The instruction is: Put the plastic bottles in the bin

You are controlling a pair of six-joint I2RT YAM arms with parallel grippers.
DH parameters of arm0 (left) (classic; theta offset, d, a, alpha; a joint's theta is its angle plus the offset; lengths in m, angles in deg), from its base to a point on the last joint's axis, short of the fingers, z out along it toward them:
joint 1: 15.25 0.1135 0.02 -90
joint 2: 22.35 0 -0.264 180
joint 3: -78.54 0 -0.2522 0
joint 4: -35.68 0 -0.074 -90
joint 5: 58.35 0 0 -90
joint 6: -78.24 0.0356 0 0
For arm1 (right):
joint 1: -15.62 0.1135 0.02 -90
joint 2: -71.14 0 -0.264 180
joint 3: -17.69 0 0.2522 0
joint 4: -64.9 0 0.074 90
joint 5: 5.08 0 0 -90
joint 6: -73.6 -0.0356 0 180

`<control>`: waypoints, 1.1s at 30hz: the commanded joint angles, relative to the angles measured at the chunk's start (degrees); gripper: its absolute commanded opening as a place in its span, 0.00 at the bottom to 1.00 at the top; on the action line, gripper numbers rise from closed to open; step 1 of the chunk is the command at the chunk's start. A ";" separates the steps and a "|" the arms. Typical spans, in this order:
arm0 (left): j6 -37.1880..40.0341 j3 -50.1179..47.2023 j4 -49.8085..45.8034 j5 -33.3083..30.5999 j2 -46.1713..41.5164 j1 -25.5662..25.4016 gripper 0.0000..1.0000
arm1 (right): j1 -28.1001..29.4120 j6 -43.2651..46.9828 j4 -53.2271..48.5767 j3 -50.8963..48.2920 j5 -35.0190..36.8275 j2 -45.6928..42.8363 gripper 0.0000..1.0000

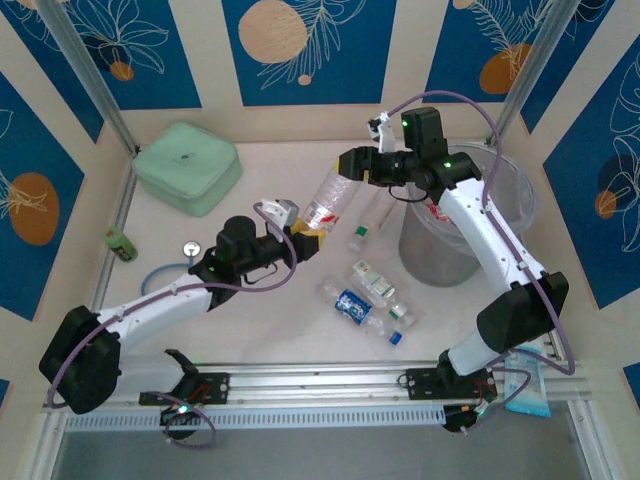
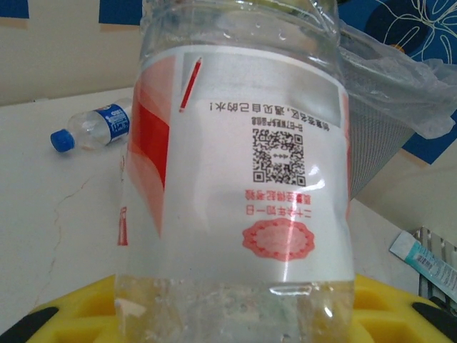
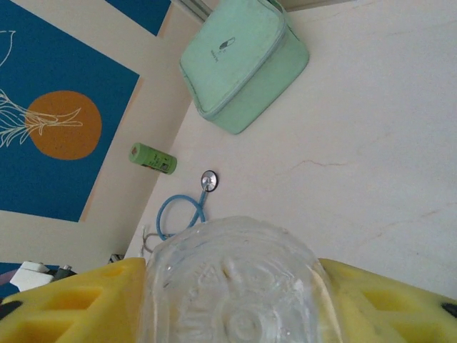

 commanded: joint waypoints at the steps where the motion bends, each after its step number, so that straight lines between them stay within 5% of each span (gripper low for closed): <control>1: 0.93 1.24 1.07 -0.10 0.42 -0.55 0.23 | -0.01 0.81 -0.17 1.20 -0.22 -1.23 0.54; 5: -1.04 0.62 2.61 -1.41 0.19 -0.55 0.62 | -0.57 1.88 -0.75 2.36 0.39 -2.37 0.38; 9: -3.08 0.17 1.47 -5.36 -1.03 -0.38 0.98 | -2.18 3.43 -1.48 4.62 1.28 -4.65 0.33; 15: -3.48 1.28 -5.54 -8.57 -0.88 -0.29 1.00 | -6.79 11.77 -10.99 13.56 13.70 -9.70 0.27; 20: -5.45 0.19 -3.59 -7.40 2.03 -0.26 1.00 | -9.87 18.54 -16.28 18.67 29.89 -12.87 0.12; 26: -6.65 0.65 -3.25 -6.27 5.03 -0.29 1.00 | -10.81 25.25 -20.43 24.14 44.85 -12.53 0.08; 33: -6.86 0.49 -3.61 -5.90 6.06 -0.29 1.00 | -17.21 25.65 -24.13 23.77 44.40 -11.92 0.06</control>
